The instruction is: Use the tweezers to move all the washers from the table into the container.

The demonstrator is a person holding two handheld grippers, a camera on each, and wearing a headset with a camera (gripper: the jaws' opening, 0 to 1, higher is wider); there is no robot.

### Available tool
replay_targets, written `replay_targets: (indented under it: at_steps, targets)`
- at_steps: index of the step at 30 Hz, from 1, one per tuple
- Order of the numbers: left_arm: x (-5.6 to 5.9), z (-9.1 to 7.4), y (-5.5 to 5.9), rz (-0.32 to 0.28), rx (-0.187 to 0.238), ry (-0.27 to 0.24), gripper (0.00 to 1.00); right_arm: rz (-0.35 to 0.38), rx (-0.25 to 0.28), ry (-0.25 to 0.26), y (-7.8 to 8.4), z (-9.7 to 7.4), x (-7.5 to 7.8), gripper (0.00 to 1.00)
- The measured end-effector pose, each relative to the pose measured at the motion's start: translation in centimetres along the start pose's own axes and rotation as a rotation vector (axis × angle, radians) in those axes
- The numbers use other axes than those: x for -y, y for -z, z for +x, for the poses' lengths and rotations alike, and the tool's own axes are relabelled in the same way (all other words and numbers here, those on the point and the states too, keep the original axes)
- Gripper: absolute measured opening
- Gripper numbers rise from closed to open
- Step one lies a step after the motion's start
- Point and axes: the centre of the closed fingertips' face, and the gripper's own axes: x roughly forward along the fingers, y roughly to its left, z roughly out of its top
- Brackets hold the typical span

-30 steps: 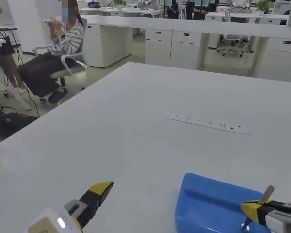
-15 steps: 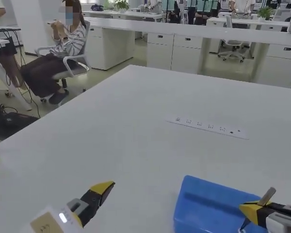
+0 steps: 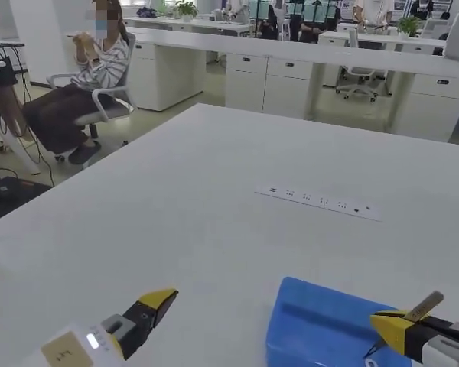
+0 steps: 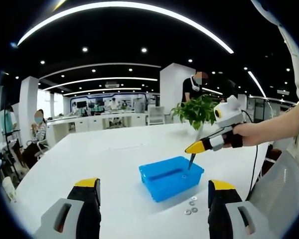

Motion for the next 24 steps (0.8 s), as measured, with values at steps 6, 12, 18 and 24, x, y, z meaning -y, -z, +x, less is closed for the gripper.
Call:
replay_targets:
  at_steps: [6, 12, 18, 24]
  targets:
    - [0.0, 0.0, -0.1, -0.008, 0.008, 0.005, 0.91, 0.025, 0.001, -0.045, 0.9, -0.3, -1.9, 0.04]
    - [0.1, 0.0, 0.0, -0.009, 0.004, 0.008, 0.90, 0.059, -0.040, -0.089, 3.1, 0.2, -3.1, 0.04]
    - [0.1, 0.0, 0.0, -0.009, -0.001, 0.008, 0.90, 0.078, -0.089, -0.101, 5.3, 1.2, -3.0, 0.04]
    - [0.1, 0.1, 0.2, -0.009, -0.009, 0.011, 0.90, 0.051, -0.133, -0.104, 6.8, 1.9, -2.9, 0.04]
